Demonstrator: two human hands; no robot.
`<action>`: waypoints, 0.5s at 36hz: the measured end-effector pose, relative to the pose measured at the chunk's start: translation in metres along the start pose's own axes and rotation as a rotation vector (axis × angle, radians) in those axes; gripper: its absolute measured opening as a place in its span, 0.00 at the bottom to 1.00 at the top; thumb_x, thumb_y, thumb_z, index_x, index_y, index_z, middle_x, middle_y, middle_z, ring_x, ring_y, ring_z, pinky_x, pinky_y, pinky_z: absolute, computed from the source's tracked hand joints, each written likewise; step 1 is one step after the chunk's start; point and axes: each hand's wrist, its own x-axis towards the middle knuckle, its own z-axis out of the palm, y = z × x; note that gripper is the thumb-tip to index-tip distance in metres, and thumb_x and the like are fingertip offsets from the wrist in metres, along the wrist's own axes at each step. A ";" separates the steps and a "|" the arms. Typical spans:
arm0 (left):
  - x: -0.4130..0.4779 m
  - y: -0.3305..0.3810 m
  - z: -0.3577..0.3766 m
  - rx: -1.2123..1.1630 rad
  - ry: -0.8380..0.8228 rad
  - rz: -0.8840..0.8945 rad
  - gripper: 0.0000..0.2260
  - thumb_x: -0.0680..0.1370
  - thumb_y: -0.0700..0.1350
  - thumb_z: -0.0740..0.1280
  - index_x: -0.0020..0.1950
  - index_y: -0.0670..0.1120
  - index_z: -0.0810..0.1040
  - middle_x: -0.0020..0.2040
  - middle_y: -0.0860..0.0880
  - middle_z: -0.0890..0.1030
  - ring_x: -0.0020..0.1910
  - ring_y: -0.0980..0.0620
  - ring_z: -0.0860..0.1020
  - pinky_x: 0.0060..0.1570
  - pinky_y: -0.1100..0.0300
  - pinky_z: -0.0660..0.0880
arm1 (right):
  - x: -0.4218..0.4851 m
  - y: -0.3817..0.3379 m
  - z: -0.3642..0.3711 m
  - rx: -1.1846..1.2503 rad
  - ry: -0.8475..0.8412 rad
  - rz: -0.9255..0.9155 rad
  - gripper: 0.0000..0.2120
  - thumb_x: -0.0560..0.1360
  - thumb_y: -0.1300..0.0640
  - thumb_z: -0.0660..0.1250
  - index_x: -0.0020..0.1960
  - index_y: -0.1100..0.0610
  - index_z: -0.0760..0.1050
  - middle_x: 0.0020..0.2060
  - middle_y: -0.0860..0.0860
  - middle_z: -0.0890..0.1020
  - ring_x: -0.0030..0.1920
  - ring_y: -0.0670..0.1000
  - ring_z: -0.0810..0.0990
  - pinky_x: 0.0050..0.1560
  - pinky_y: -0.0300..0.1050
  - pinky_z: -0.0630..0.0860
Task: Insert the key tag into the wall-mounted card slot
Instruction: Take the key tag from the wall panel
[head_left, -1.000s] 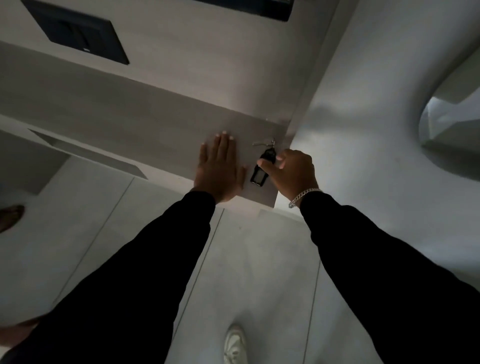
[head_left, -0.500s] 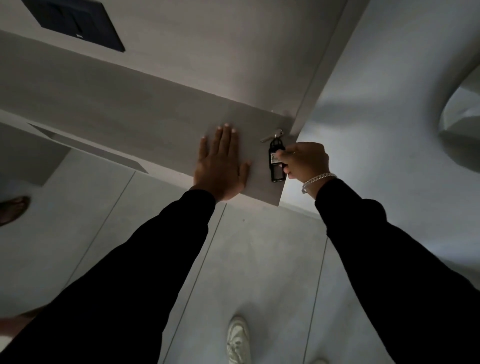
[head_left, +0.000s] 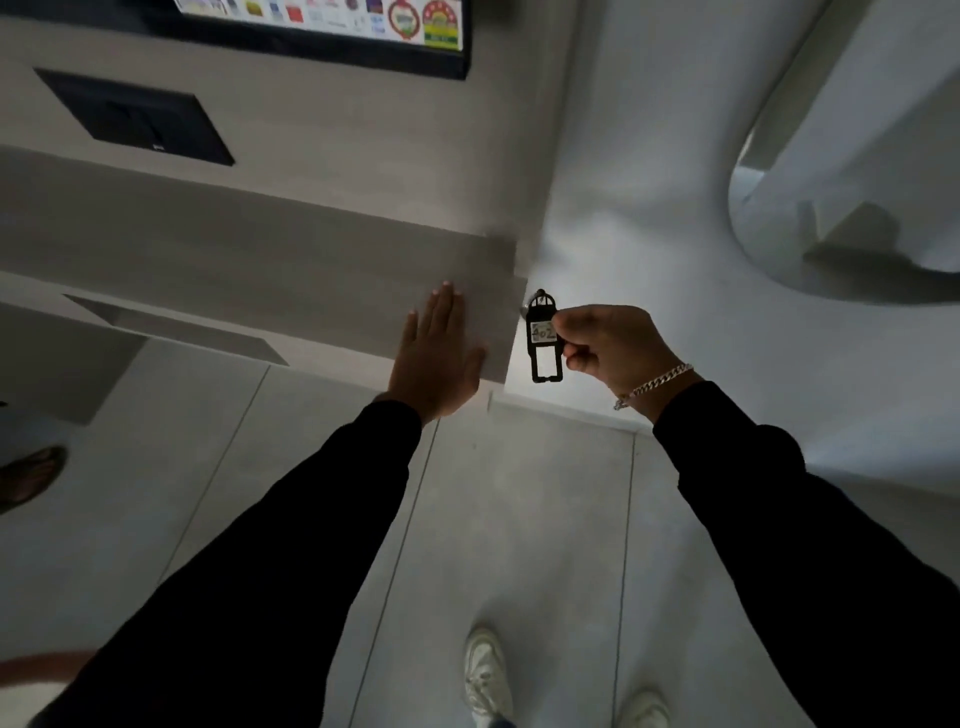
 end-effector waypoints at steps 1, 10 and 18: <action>-0.005 0.010 -0.004 -0.038 0.056 0.021 0.38 0.76 0.60 0.44 0.80 0.38 0.52 0.82 0.39 0.51 0.82 0.41 0.50 0.79 0.42 0.49 | -0.010 -0.002 -0.007 0.023 -0.007 -0.011 0.03 0.72 0.64 0.69 0.40 0.62 0.79 0.27 0.51 0.77 0.28 0.47 0.73 0.31 0.36 0.76; -0.042 0.126 -0.035 -0.164 0.316 0.343 0.31 0.83 0.56 0.52 0.80 0.37 0.56 0.81 0.37 0.56 0.81 0.40 0.53 0.79 0.41 0.52 | -0.112 -0.007 -0.097 0.138 0.034 -0.046 0.02 0.72 0.64 0.68 0.42 0.63 0.79 0.33 0.55 0.81 0.29 0.48 0.76 0.31 0.38 0.77; -0.058 0.252 -0.014 -0.158 0.301 0.580 0.30 0.83 0.54 0.53 0.80 0.37 0.55 0.82 0.38 0.55 0.82 0.41 0.50 0.80 0.40 0.50 | -0.192 0.000 -0.213 0.128 0.112 -0.146 0.02 0.72 0.63 0.69 0.41 0.61 0.80 0.33 0.55 0.81 0.30 0.49 0.77 0.32 0.38 0.79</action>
